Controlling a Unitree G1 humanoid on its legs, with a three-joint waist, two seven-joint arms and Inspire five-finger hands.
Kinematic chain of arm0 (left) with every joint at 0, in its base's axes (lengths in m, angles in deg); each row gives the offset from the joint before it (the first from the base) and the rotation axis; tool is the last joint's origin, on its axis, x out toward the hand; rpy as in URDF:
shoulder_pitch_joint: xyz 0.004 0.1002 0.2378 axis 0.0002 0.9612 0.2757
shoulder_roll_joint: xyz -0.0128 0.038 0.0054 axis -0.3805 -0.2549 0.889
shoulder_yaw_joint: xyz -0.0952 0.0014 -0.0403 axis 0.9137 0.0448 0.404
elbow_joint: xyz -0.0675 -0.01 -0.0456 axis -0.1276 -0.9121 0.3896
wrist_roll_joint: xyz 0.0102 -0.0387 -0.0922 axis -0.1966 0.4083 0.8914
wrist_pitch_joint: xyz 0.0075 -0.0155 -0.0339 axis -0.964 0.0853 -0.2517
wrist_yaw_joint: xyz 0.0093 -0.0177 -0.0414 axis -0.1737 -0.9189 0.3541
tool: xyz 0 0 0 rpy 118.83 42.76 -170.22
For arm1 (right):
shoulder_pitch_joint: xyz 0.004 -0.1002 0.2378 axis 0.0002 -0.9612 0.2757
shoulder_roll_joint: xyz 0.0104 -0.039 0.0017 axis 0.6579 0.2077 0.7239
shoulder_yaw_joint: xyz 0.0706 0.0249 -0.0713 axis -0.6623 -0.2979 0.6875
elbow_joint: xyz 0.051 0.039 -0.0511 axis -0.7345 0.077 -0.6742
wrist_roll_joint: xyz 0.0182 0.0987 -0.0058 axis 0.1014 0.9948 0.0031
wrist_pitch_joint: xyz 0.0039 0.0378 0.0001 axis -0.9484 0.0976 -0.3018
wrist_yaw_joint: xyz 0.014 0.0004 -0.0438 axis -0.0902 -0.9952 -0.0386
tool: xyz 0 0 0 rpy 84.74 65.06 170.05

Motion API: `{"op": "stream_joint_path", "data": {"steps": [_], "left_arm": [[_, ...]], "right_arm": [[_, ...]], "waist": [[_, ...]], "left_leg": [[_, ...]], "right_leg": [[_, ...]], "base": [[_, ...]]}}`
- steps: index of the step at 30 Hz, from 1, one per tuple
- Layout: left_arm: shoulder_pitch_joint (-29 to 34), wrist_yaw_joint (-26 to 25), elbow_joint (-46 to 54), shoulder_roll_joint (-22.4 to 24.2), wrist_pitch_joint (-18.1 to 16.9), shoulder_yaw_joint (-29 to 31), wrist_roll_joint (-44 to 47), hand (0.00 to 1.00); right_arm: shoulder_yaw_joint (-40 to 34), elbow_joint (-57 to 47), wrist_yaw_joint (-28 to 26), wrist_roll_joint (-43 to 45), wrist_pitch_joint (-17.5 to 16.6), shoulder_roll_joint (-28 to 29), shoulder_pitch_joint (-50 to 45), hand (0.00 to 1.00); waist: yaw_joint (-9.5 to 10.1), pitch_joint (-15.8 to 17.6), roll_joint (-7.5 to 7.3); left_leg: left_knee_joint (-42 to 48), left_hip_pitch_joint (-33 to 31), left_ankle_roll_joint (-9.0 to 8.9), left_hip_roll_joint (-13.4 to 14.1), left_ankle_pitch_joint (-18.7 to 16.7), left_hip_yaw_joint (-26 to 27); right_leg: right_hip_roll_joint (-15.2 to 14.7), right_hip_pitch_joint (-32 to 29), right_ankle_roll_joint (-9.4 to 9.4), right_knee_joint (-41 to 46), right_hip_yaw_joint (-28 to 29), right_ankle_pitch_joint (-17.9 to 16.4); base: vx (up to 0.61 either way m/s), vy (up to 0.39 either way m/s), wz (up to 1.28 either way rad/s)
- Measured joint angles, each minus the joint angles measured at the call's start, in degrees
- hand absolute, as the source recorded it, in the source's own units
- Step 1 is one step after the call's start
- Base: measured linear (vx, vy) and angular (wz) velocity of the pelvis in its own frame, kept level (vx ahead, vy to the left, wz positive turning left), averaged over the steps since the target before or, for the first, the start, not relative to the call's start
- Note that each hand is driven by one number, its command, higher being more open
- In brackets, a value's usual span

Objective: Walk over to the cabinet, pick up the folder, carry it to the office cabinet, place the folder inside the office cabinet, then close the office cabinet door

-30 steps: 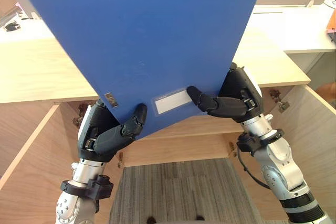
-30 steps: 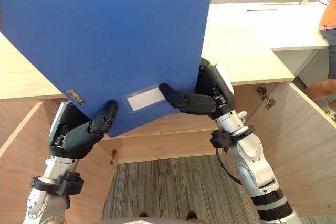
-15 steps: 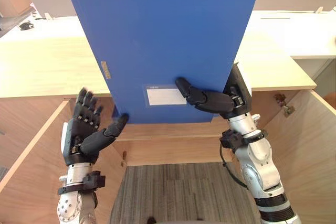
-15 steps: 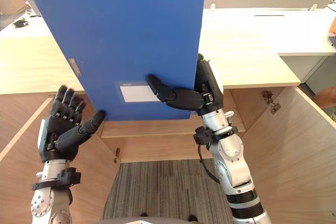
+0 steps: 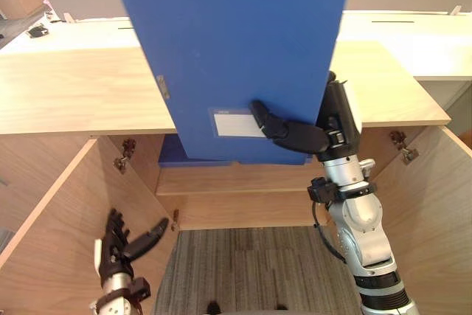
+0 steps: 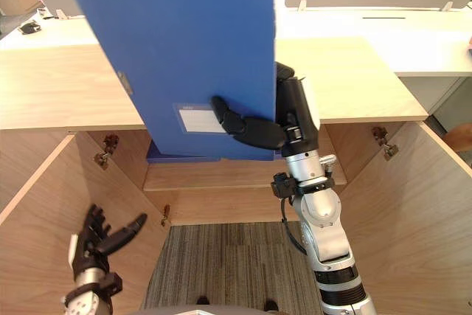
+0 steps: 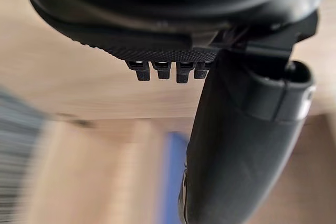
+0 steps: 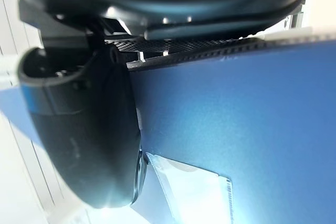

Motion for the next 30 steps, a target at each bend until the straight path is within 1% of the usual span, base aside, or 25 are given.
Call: {"op": "stream_joint_path", "data": {"steps": [1,4,6,8,9,10,11,13,14,15,16,17,18,19,20,21,22,23,24,25,27,30], "left_arm": [[-0.06,-0.02,-2.1,0.04,0.15,0.01,-0.48,1.0],[-0.73,0.09,-12.56,0.02,1.37,0.05,-2.84,1.0],[-1.71,0.08,-17.15,-0.15,1.65,0.0,-3.8,1.0],[-5.56,-0.02,-21.3,-0.75,1.64,-0.06,-3.79,1.0],[-7.54,-0.1,-23.04,-1.04,1.7,-0.25,-3.78,1.0],[-9.17,-0.14,-24.22,-1.33,1.7,-0.53,-3.72,1.0],[-10.21,-0.24,-24.78,-1.42,1.71,-0.95,-3.68,1.0],[-11.96,-0.47,-25.11,-2.32,1.66,-2.56,-3.33,1.0],[-12.69,-0.48,-25.08,-2.54,1.56,-2.75,-2.8,1.0],[-14.51,-0.76,-24.86,-2.9,1.41,-2.95,-2.39,1.0],[-15.43,-1.06,-24.74,-3.12,1.39,-3.36,-2.3,1.0],[-17.26,-1.33,-24.33,-3.36,1.39,-4.52,-1.84,1.0],[-19.0,-1.36,-23.51,-3.38,1.31,-5.51,-1.32,1.0],[-20.02,-1.37,-23.16,-3.31,1.19,-6.08,-1.24,1.0],[-21.66,-1.25,-21.83,-2.96,1.04,-6.77,-0.97,1.0],[-22.57,-1.34,-19.77,-2.68,0.73,-6.8,-0.72,1.0],[-22.96,-1.36,-18.93,-2.61,0.59,-6.81,-0.26,1.0],[-24.27,-1.38,-17.35,-2.54,0.37,-6.79,0.39,1.0],[-25.21,-1.47,-16.15,-2.47,0.33,-6.8,0.82,1.0],[-25.81,-1.64,-14.82,-2.15,0.37,-6.82,0.96,1.0],[-27.06,-2.58,-11.09,-0.6,0.19,-7.28,1.83,1.0],[-27.33,-3.22,-8.11,-0.34,0.21,-7.89,2.79,1.0]], "right_arm": [[1.05,0.66,0.01,-0.39,-0.2,-0.41,-0.19,0.0],[6.68,5.74,-0.52,-3.66,-0.27,-1.55,-0.94,0.0],[9.89,9.21,-0.71,-5.79,-0.26,-2.55,-1.0,0.0],[12.34,13.14,-0.68,-8.74,-0.15,-3.08,0.65,0.0],[13.74,15.62,-0.66,-10.57,0.3,-3.33,2.38,0.0],[14.92,17.86,-0.68,-12.21,0.98,-3.6,4.14,0.0],[15.54,19.43,-0.62,-13.22,1.31,-3.77,5.24,0.0],[16.64,21.7,-0.5,-15.23,2.15,-4.03,7.47,0.0],[16.62,21.92,-0.47,-15.49,2.26,-4.08,7.87,0.0],[16.53,22.11,-0.31,-15.52,2.34,-4.2,9.13,0.0],[16.44,22.11,-0.23,-15.49,2.37,-4.17,9.77,0.0],[15.89,22.14,0.08,-15.42,2.41,-4.09,11.17,0.0],[14.93,22.76,0.17,-15.25,2.44,-3.81,13.24,0.0],[14.16,23.22,0.2,-14.72,2.61,-3.57,14.35,0.0],[12.11,23.57,0.63,-13.13,3.32,-2.71,16.03,0.0],[9.85,23.57,1.72,-10.81,3.68,-1.04,17.06,0.0],[9.02,23.57,2.57,-8.34,3.73,-0.3,17.65,0.0],[6.35,23.56,4.03,-3.59,3.73,1.45,19.15,0.0],[4.17,23.56,5.37,-0.99,3.75,2.7,20.68,0.0],[2.14,23.56,6.77,1.7,3.74,3.69,22.37,0.0],[-3.25,23.62,11.29,10.38,3.72,4.87,28.01,0.0],[-9.15,25.16,17.9,20.05,3.24,6.62,34.63,0.0]], "waist": [[-0.07,-0.04,-0.06],[-0.17,0.02,-0.25],[0.24,0.71,-0.52],[0.91,5.49,-1.09],[0.98,8.02,-1.02],[1.02,10.47,-0.74],[1.04,12.15,-0.29],[1.22,15.3,0.3],[1.25,16.11,0.46],[1.22,17.86,0.66],[1.21,18.35,0.85],[1.2,19.36,1.52],[1.16,21.25,2.19],[1.15,22.3,2.58],[1.28,23.59,3.12],[1.4,23.67,3.17],[1.47,23.73,3.21],[1.48,24.42,3.22],[1.65,25.02,3.25],[1.93,25.03,3.24],[2.69,25.04,3.25],[3.09,25.68,3.36]], "left_leg": [[0.0,-0.11,-0.01,0.01,0.01,0.0],[0.03,-0.58,-0.02,0.29,0.02,0.0],[0.81,-2.44,0.0,0.45,0.15,-0.01],[7.46,-7.95,0.07,1.08,-1.72,-0.48],[13.16,-12.55,0.24,1.77,-3.59,-0.76],[18.61,-16.46,0.33,2.41,-5.46,-1.06],[22.12,-19.15,0.38,3.09,-6.66,-1.37],[27.89,-24.53,0.3,4.04,-8.98,-1.43],[29.22,-26.0,0.11,4.15,-9.53,-1.5],[31.71,-28.98,0.25,4.18,-9.99,-1.57],[32.97,-30.81,0.38,4.23,-10.19,-1.6],[35.5,-34.66,0.7,4.49,-10.6,-1.8],[37.59,-37.27,0.94,4.73,-10.8,-1.9],[38.81,-38.53,1.17,4.96,-10.88,-1.9],[41.61,-41.6,1.51,5.44,-11.35,-1.94],[44.32,-45.67,1.58,5.92,-12.09,-2.17],[45.62,-47.45,1.52,6.14,-12.53,-2.39],[48.28,-50.85,1.17,6.48,-13.45,-2.82],[50.06,-53.1,1.18,6.81,-13.85,-3.01],[51.73,-55.57,1.21,7.15,-14.18,-3.11],[54.79,-61.2,1.23,7.86,-14.57,-3.25],[57.51,-64.35,1.53,8.76,-14.77,-3.53]], "right_leg": [[0.01,-0.12,0.0,0.02,0.0,0.0],[0.0,-0.62,0.0,0.26,-0.02,0.0],[-0.05,-2.9,-0.1,1.59,0.05,-0.06],[-0.56,-7.06,-0.79,5.71,-0.01,-0.64],[-0.66,-10.35,-1.12,8.65,-0.07,-1.42],[-0.74,-13.11,-1.06,11.81,-0.14,-2.72],[-0.61,-15.23,-1.14,14.27,-0.26,-3.44],[-0.61,-20.52,-1.09,19.97,-0.2,-5.49],[-0.73,-22.11,-1.13,21.5,-0.19,-6.02],[-0.95,-25.62,-1.1,24.84,0.06,-7.01],[-1.12,-27.63,-1.18,26.47,0.25,-7.38],[-1.41,-31.54,-1.2,29.02,0.4,-7.82],[-1.65,-34.28,-1.21,31.25,0.65,-8.02],[-1.68,-35.52,-1.21,32.56,0.73,-8.2],[-1.72,-38.6,-1.22,35.26,0.91,-8.81],[-1.74,-42.66,-1.38,37.9,0.95,-9.54],[-1.75,-44.46,-1.37,39.25,0.89,-9.97],[-1.86,-47.76,-1.55,42.05,0.78,-10.96],[-1.9,-50.01,-1.73,43.96,0.77,-11.54],[-1.89,-52.52,-1.78,45.72,0.84,-11.98],[-1.84,-58.38,-1.89,49.1,1.25,-12.71],[-1.5,-61.6,-2.51,51.8,1.28,-13.13]], "base": [[0.0,0.0,0.0],[0.0,0.0,0.0],[-0.05,0.003,0.03],[-0.13,0.0,0.1],[-0.22,-0.026,0.1],[-0.23,-0.025,0.09],[-0.19,0.01,0.06],[-0.2,0.039,0.0],[-0.19,0.041,0.0],[-0.15,0.022,0.02],[-0.17,0.028,0.0],[-0.14,0.04,-0.03],[-0.13,0.047,-0.04],[-0.12,0.037,-0.06],[-0.13,0.019,-0.06],[-0.14,0.011,-0.05],[-0.12,0.004,0.01],[-0.11,-0.014,0.03],[-0.11,-0.022,0.01],[-0.11,-0.036,-0.04],[-0.08,-0.031,-0.06],[-0.02,-0.037,-0.07]]}}
